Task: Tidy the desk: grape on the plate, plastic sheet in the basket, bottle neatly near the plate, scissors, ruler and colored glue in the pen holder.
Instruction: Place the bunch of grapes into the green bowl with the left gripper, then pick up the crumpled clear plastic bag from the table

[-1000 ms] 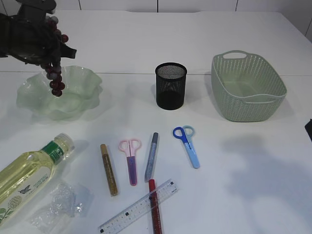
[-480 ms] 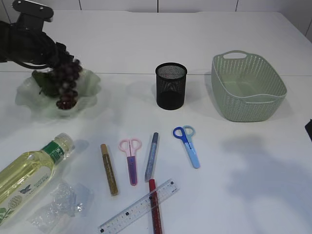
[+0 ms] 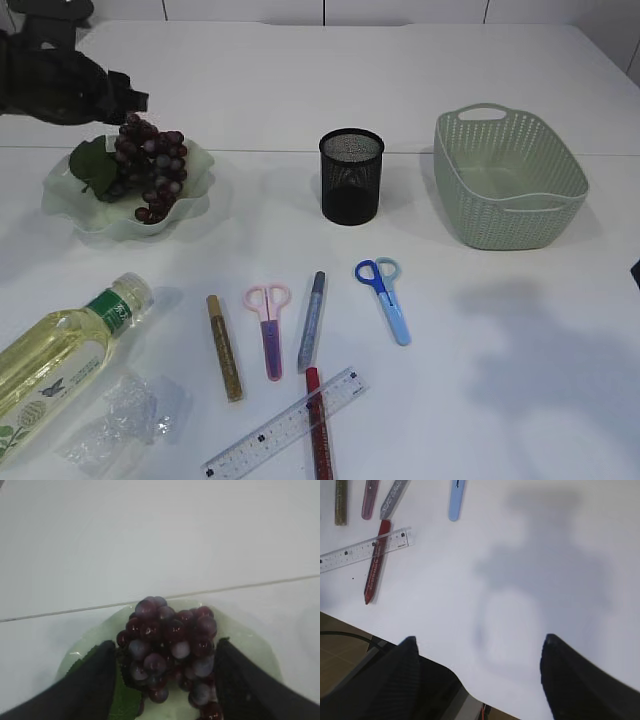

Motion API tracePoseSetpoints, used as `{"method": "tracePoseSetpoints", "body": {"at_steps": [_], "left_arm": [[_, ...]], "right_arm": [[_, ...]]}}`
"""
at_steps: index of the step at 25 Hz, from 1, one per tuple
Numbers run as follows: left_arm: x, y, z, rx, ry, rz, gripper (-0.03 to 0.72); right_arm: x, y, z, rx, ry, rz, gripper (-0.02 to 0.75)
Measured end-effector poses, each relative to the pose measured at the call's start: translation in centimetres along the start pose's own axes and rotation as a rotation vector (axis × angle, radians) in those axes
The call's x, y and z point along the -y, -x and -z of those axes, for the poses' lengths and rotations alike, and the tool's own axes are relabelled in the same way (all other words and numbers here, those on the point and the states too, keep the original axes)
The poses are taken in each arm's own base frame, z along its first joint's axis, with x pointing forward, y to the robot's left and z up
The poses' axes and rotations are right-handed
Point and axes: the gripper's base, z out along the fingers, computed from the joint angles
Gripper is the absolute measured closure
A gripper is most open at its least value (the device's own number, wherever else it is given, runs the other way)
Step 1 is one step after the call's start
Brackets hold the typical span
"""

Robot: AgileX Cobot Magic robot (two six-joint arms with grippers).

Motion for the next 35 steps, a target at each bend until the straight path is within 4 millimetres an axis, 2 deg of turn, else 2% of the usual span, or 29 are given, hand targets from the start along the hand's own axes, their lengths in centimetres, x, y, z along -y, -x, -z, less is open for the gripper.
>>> {"method": "tracePoseSetpoints", "body": {"at_steps": [4,7,11,18,26,31,35], "left_arm": [[0.2,1.8,1.9,0.044,-0.010,0.127,0.233],[0.5,2.6,2.8,0.066,-0.017,0.154,0.235],[1.5,2.7,2.9,0.070,-0.058,0.205,0.235],[3.3,2.9,3.2,0.065,-0.218,0.412,0.251],[5.5,0.4,3.6,-0.082,-0.460,0.693,0.253],[7.3,-0.6,4.7,-0.220,-0.667,0.662,0.253],[8.2,-2.0,5.7,-0.375,-0.764,0.489,0.253]], "right_arm": [[0.0,0.0,0.0,-0.002,0.000,0.000,0.162],[0.0,0.0,0.0,-0.002,0.000,0.000,0.162],[0.0,0.0,0.0,-0.002,0.000,0.000,0.162],[-0.1,0.0,0.0,0.000,0.014,-0.005,0.162],[-0.2,0.0,0.0,-0.001,0.017,-0.006,0.163],[-0.2,0.0,0.0,-0.003,0.018,-0.007,0.163],[-0.2,0.0,0.0,-0.005,0.019,-0.007,0.165]]}}
